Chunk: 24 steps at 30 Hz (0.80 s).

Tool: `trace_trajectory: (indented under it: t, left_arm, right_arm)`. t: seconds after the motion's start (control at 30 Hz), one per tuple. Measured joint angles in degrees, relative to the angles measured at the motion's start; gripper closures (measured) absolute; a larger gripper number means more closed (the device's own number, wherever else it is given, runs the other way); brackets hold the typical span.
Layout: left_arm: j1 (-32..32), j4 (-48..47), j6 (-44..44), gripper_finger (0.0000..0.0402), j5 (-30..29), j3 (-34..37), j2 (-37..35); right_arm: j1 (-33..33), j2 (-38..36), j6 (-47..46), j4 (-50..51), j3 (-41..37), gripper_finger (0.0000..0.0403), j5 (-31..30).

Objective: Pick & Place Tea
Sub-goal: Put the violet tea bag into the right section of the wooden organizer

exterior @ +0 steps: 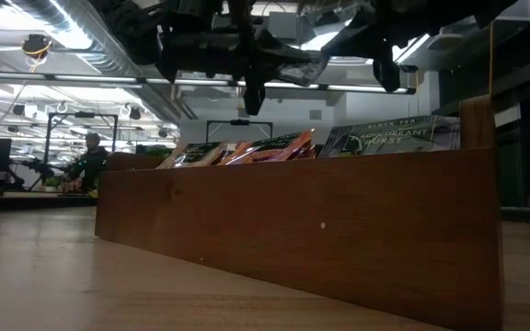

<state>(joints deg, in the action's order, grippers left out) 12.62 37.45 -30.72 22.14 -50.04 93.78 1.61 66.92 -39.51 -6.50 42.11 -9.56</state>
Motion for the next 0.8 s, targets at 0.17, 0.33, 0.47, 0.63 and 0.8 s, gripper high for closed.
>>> trace_trajectory:
  t: [0.17,0.33,0.47,0.63,0.8]
  left_arm:
    - [0.00,-0.02,-0.04,0.0393,0.04,0.00,0.00]
    - [0.00,0.00,-0.47,0.0385,-0.09,0.00,0.00]
    - [0.02,0.03,-1.54,0.0369,-0.18,0.00,0.00]
    - [0.02,0.05,-1.55,0.0356,-0.18,0.00,0.00]
    - [0.30,0.03,-2.53,0.0343,-0.16,0.00,0.00]
  right_arm:
    - [0.00,0.00,-0.52,1.90,0.00,0.0399,0.00]
    - [0.00,0.00,-0.52,2.06,0.00,0.0400,0.02]
    - [0.00,0.00,-0.52,2.54,0.00,0.0401,1.08]
    - [0.00,0.00,-0.56,4.20,0.00,0.0401,2.02]
    - [0.00,0.00,-0.88,5.79,0.00,0.0401,3.70]
